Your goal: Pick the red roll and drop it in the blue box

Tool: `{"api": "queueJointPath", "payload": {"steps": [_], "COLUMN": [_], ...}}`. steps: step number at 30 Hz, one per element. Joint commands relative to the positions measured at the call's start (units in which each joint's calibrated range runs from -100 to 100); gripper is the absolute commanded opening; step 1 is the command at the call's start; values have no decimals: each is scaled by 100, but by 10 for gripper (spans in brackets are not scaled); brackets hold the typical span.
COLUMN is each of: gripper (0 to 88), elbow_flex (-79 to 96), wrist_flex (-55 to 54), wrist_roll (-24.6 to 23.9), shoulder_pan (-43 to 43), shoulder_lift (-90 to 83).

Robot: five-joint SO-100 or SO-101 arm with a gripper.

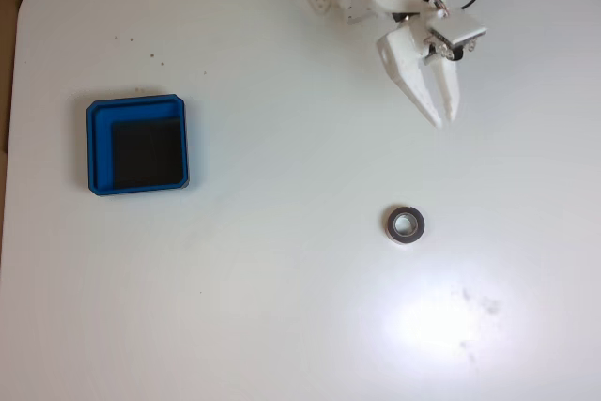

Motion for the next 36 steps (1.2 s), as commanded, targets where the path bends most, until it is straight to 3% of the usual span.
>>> {"api": "queueJointPath", "payload": {"steps": [1,10,19,23,36], "gripper": [7,7,7,7,7], "elbow_flex": [-1156,-3178,-5918,-7203,-9395], "wrist_flex": [-125,272,4232,5247,5321], "wrist_roll": [34,-1,34,34,51], "shoulder_pan": [47,145,526,584,574], "shoulder_lift": [790,2947,4594,5547,7613]}}
